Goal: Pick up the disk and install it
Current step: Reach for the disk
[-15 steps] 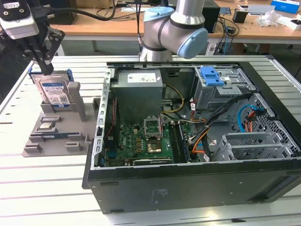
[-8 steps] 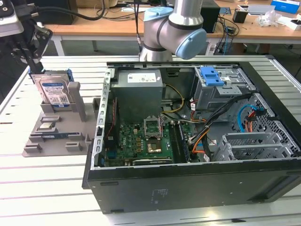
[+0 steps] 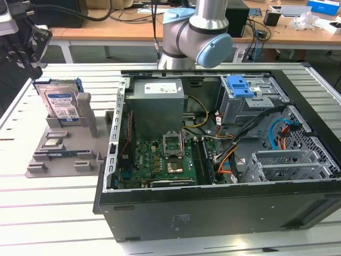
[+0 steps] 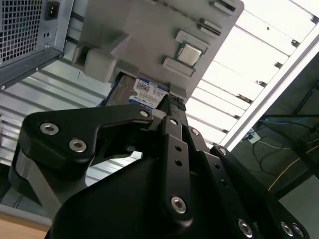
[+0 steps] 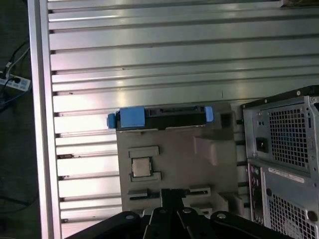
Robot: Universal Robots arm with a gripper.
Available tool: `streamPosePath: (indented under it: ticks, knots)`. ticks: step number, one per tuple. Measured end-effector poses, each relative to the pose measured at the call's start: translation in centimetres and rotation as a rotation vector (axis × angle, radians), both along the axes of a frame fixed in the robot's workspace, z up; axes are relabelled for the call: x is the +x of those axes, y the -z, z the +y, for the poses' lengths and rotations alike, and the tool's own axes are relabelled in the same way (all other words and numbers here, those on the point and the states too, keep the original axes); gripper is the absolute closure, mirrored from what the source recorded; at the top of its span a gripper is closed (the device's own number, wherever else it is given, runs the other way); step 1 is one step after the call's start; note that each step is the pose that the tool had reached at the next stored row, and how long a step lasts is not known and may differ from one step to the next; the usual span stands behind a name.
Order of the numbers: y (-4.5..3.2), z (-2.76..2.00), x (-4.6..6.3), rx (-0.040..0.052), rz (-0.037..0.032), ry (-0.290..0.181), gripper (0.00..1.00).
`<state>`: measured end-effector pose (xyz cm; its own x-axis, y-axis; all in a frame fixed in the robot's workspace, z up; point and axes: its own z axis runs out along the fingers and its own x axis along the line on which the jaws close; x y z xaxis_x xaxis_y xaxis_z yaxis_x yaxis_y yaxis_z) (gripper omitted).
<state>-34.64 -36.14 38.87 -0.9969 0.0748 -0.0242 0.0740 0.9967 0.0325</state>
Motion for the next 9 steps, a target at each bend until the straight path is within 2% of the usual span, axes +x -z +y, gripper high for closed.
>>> streamPosePath:
  ticks: [2,4,6,9]
  knots:
    - [0.15,0.97,-1.0,-0.0028,0.0000,0.000,0.89]
    - [0.30,1.48,-1.6,-0.0033,0.0000,0.000,0.89]
    - [0.36,1.67,-1.9,-0.0033,-0.0001,0.000,0.89]
    - [0.36,1.67,-2.0,-0.0033,-0.0001,0.000,0.89]
